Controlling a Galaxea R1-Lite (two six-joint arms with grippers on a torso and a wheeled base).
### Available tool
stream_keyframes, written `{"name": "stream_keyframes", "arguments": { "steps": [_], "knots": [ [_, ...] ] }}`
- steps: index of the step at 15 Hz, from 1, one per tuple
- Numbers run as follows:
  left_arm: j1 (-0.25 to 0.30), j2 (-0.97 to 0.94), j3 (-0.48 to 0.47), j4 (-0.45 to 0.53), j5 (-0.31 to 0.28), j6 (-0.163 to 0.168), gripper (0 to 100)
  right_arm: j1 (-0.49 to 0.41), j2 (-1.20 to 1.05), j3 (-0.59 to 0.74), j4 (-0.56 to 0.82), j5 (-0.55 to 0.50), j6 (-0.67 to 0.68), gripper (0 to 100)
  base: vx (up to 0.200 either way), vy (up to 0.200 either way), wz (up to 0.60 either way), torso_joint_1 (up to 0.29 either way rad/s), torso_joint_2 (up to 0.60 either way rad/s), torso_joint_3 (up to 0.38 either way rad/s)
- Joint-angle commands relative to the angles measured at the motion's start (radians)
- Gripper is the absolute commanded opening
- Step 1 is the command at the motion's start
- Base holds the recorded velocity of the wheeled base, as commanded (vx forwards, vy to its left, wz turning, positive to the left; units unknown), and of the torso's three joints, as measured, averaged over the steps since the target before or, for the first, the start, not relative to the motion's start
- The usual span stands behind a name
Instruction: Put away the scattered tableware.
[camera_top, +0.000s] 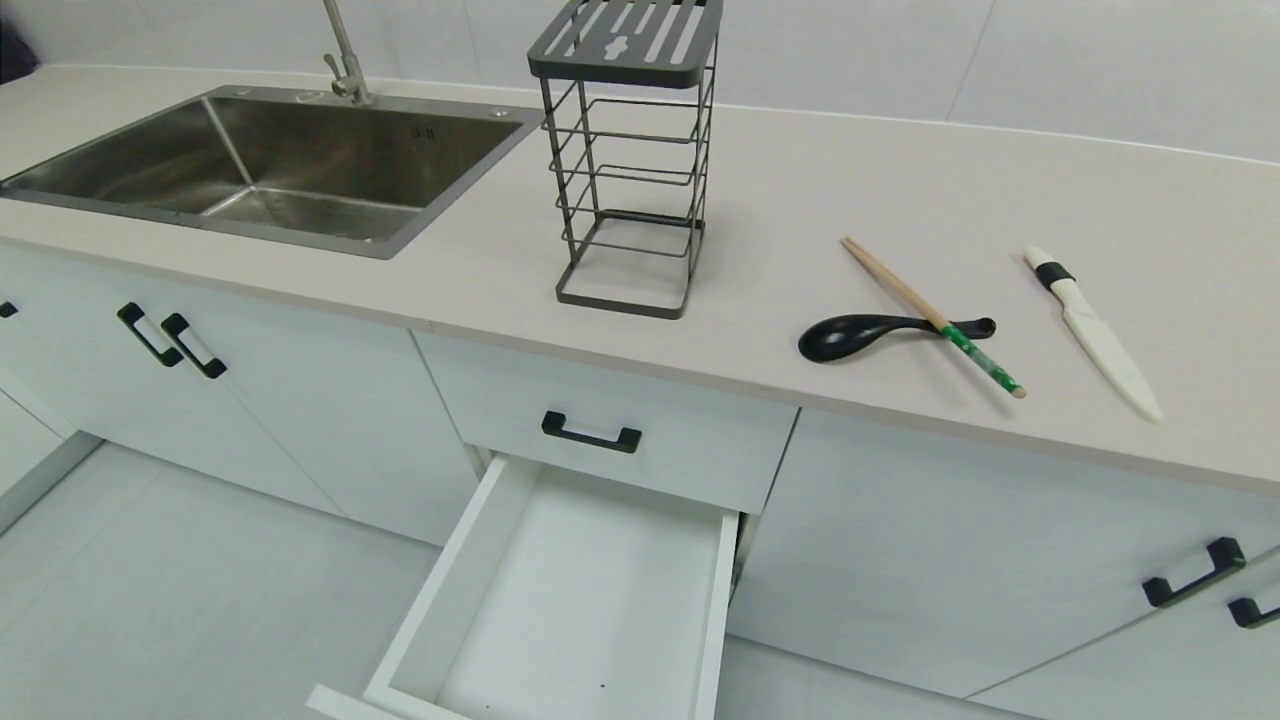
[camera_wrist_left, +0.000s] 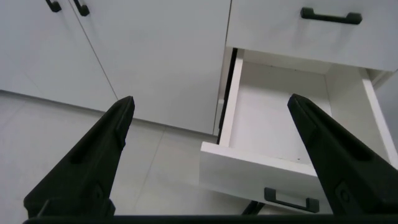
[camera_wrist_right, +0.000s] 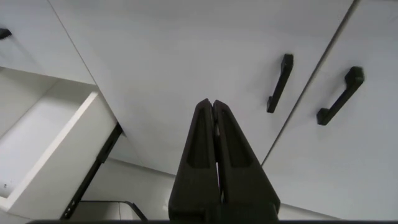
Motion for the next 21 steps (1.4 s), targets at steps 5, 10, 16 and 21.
{"name": "stream_keyframes", "arguments": {
  "steps": [5, 10, 16, 21],
  "knots": [
    [0.001, 0.001, 0.0, 0.001, 0.001, 0.0, 100, 0.0, 0.0, 0.0, 0.001, 0.0, 0.0, 0, 0.0, 0.0, 0.0, 0.233, -0.36, -0.171],
    [0.001, 0.001, 0.0, 0.001, 0.001, 0.0, 100, 0.0, 0.0, 0.0, 0.001, -0.001, 0.001, 0, 0.0, 0.0, 0.0, 0.183, -0.34, -0.168],
    [0.001, 0.001, 0.0, 0.003, 0.001, 0.0, 100, 0.0, 0.0, 0.0, 0.001, -0.001, 0.001, 0, 0.0, 0.0, 0.0, 0.065, -0.12, -0.055],
    [-0.001, 0.001, 0.0, 0.001, 0.0, 0.002, 100, 0.0, 0.0, 0.0, -0.001, 0.0, 0.0, 0, 0.0, 0.0, 0.0, 0.0, 0.0, 0.0]
  ]
}}
